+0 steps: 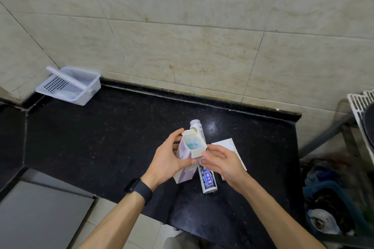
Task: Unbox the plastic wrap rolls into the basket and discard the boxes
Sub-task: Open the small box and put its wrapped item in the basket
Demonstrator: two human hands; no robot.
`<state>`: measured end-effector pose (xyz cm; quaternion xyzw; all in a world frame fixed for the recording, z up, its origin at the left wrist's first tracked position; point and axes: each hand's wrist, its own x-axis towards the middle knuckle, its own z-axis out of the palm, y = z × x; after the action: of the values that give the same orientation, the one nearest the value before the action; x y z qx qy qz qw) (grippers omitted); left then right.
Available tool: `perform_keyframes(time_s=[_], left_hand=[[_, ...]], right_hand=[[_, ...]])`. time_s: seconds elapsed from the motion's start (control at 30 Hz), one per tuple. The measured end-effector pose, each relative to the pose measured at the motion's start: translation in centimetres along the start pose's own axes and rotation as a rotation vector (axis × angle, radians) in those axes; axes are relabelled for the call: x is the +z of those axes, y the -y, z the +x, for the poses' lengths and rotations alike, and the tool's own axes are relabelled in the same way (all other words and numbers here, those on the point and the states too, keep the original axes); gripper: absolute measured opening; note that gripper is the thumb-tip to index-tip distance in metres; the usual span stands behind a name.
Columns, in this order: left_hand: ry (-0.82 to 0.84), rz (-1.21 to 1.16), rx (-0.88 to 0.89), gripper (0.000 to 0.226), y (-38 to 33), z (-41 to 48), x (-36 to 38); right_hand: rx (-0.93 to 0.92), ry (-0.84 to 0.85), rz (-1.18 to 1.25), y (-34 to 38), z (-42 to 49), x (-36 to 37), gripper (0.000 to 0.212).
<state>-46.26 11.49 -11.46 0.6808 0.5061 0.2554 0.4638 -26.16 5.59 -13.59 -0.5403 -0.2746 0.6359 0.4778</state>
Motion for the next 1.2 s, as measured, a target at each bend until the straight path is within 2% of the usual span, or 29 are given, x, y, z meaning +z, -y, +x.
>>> perform_keyframes(time_s=[0.1, 0.17, 0.4, 0.47, 0.57, 0.67, 0.73, 0.83, 1.0, 1.1, 1.2], left_hand=[[0.035, -0.033, -0.037, 0.109, -0.2, -0.1, -0.2], [0.019, 0.001, -0.032, 0.099, -0.4, -0.1, -0.3], [-0.035, 0.255, 0.083, 0.058, -1.0, -0.2, -0.9], [-0.054, 0.327, 0.127, 0.053, -1.1, -0.1, -1.3], [-0.074, 0.392, 0.152, 0.051, -0.9, 0.1, -1.9], [-0.055, 0.435, 0.153, 0.053, -1.3, 0.5, -2.4], [-0.045, 0.471, 0.173, 0.052, -1.8, 0.8, -2.6], [-0.047, 0.545, 0.217, 0.053, -2.3, 1.2, -2.5], [-0.065, 0.645, 0.284, 0.057, -2.7, 1.5, -2.0], [-0.063, 0.653, 0.297, 0.054, -2.7, 1.4, -1.9], [-0.052, 0.688, 0.313, 0.057, -2.4, 1.4, -1.9]], right_hand=[[-0.085, -0.071, -0.016, -0.5, 0.1, 0.4, 0.033], [-0.123, -0.099, -0.016, -1.1, 0.1, 0.6, 0.027], [-0.185, -0.094, -0.145, -1.6, 0.3, 0.4, 0.027], [-0.19, -0.095, -0.226, -0.9, 0.2, 0.2, 0.03], [-0.32, -0.229, -0.43, 0.4, 0.1, 0.0, 0.036], [-0.508, -0.256, -0.61, 1.7, -0.1, 0.7, 0.031], [-0.563, -0.251, -0.721, 2.4, 0.0, 1.5, 0.025], [-0.554, -0.239, -0.883, 3.0, 0.8, 2.4, 0.034], [-0.489, -0.226, -0.931, 3.6, 1.9, 2.9, 0.048], [-0.438, -0.202, -0.939, 3.9, 2.6, 2.9, 0.046], [-0.369, -0.174, -0.932, 3.9, 3.4, 3.1, 0.033]])
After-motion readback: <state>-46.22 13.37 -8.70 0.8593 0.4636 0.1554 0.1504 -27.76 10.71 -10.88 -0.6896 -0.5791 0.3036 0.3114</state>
